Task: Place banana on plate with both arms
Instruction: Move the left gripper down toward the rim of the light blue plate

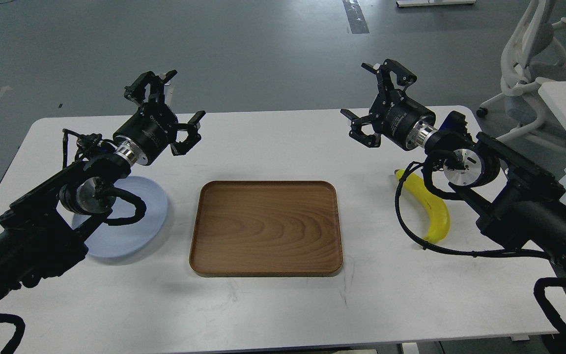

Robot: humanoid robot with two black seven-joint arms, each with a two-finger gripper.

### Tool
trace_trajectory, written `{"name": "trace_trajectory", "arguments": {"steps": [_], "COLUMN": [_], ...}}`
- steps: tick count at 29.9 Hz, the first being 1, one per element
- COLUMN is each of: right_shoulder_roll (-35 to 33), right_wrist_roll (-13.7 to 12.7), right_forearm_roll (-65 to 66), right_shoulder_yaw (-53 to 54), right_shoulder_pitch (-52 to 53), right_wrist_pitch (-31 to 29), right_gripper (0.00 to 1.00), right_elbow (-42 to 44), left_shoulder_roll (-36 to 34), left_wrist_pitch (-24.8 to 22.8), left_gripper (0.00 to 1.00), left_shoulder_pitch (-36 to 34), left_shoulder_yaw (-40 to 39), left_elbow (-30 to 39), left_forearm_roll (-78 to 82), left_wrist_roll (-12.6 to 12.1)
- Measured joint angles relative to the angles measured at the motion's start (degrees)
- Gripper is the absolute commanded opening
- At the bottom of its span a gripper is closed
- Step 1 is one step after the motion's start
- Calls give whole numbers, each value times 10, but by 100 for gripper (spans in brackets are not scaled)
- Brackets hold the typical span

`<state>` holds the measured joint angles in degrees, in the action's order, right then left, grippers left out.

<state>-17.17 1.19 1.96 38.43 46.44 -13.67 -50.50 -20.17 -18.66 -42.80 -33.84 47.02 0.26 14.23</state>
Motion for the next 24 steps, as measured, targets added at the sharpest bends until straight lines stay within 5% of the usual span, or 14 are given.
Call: {"name": "trace_trajectory", "arguments": {"steps": [11, 24], "right_shoulder_roll": [3, 10], "right_wrist_roll": [-33, -36], "right_forearm_roll": [-1, -1], "right_shoulder_yaw": [-3, -4], "right_shoulder_pitch": [10, 10], "right_wrist_pitch": [0, 2], "right_gripper": [100, 100], "right_elbow": [1, 4], "left_shoulder_roll": [-3, -8], "left_wrist_pitch": [-6, -31], "left_gripper": [98, 98], "left_shoulder_pitch": [0, 18], "left_shoulder_yaw": [-7, -51], "left_elbow": [1, 3], "left_forearm_roll": [-3, -9], "left_wrist_roll": [1, 1]}}
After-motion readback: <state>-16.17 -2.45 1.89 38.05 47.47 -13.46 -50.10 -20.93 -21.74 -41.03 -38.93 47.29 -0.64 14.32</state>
